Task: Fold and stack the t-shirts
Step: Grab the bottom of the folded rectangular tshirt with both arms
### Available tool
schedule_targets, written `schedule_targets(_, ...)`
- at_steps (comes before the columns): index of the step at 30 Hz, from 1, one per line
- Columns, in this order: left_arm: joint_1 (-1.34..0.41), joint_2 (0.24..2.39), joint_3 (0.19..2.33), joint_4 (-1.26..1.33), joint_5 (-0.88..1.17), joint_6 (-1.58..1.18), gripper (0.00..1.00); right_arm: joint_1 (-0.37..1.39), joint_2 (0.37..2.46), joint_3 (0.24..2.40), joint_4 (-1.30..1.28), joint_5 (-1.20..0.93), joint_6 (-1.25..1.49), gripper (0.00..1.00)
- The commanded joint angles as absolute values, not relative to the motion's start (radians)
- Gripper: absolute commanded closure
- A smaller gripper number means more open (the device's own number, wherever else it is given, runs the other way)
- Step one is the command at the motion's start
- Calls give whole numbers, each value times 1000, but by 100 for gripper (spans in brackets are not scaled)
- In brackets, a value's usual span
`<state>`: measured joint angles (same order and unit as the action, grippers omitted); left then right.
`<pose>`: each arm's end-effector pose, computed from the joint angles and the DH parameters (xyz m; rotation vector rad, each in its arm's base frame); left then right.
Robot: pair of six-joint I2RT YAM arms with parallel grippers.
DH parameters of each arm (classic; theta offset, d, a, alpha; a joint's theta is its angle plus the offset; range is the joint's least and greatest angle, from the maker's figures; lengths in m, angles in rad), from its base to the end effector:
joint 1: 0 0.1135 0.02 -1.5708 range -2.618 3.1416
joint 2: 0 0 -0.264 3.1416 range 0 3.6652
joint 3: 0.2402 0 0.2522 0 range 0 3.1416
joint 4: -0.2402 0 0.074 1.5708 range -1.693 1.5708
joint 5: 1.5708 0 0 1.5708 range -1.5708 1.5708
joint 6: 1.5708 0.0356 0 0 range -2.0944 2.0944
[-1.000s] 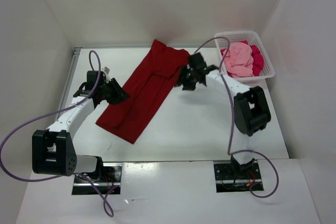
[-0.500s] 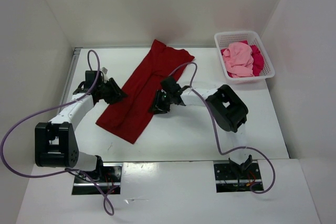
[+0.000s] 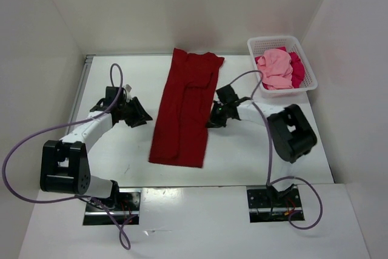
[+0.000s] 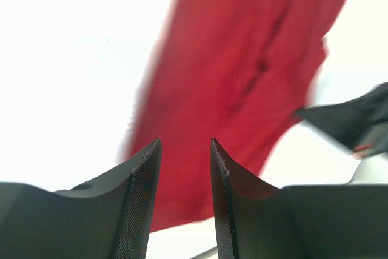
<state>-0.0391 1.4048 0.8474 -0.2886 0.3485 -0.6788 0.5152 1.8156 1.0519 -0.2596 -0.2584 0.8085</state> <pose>0.2865 -0.0234 0.2148 -0.6231 2.4080 -0.7396 0.3078 0.1847 0.1510 0.3043 2.7508 0.7608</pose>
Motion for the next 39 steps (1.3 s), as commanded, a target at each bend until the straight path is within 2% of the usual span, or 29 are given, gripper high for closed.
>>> schedule_targets(1, -101, 1391, 815, -327, 356, -653, 55, 465, 1669, 965, -353, -184, 736, 84)
schedule_targets(2, -113, 1375, 790, -350, 342, -653, 55, 456, 1640, 939, -353, -175, 750, 81)
schedule_targets(3, -123, 1347, 778, -359, 342, -664, 55, 446, 1585, 893, -339, -175, 771, 63)
schedule_targets(4, -135, 1347, 763, -368, 331, -664, 55, 436, 1560, 876, -339, -190, 772, 63)
schedule_targets(5, -135, 1324, 747, -385, 331, -664, 55, 436, 1536, 862, -339, -199, 781, 50)
schedule_targets(6, -147, 1315, 732, -396, 331, -685, 55, 436, 1510, 848, -339, -210, 802, 47)
schedule_targets(13, -325, 1305, 670, -431, 319, -778, 51, 526, 1272, 602, -351, -249, 968, 47)
schedule_targets(16, -345, 1279, 634, -462, 305, -819, 48, 575, 1221, 516, -296, -273, 1051, 47)
schedule_targets(24, -345, 1279, 571, -463, 314, -877, 47, 657, 1221, 425, -191, -293, 1149, 46)
schedule_targets(26, -345, 1279, 548, -430, 314, -877, 48, 657, 1221, 416, -178, -302, 1161, 51)
schedule_targets(27, -345, 1290, 539, -405, 314, -887, 54, 657, 1221, 416, -166, -302, 1161, 53)
schedule_targets(32, -345, 1302, 529, -367, 356, -877, 68, 657, 1259, 425, -166, -293, 1150, 62)
schedule_targets(34, -345, 1302, 529, -356, 367, -868, 73, 657, 1270, 425, -140, -293, 1150, 76)
schedule_targets(35, -345, 1302, 529, -356, 376, -859, 80, 657, 1270, 437, -140, -293, 1150, 80)
schedule_targets(38, -345, 1290, 529, -356, 385, -859, 86, 657, 1250, 446, -192, -282, 1140, 94)
schedule_targets(39, -345, 1281, 529, -373, 397, -850, 91, 657, 1235, 446, -213, -282, 1140, 97)
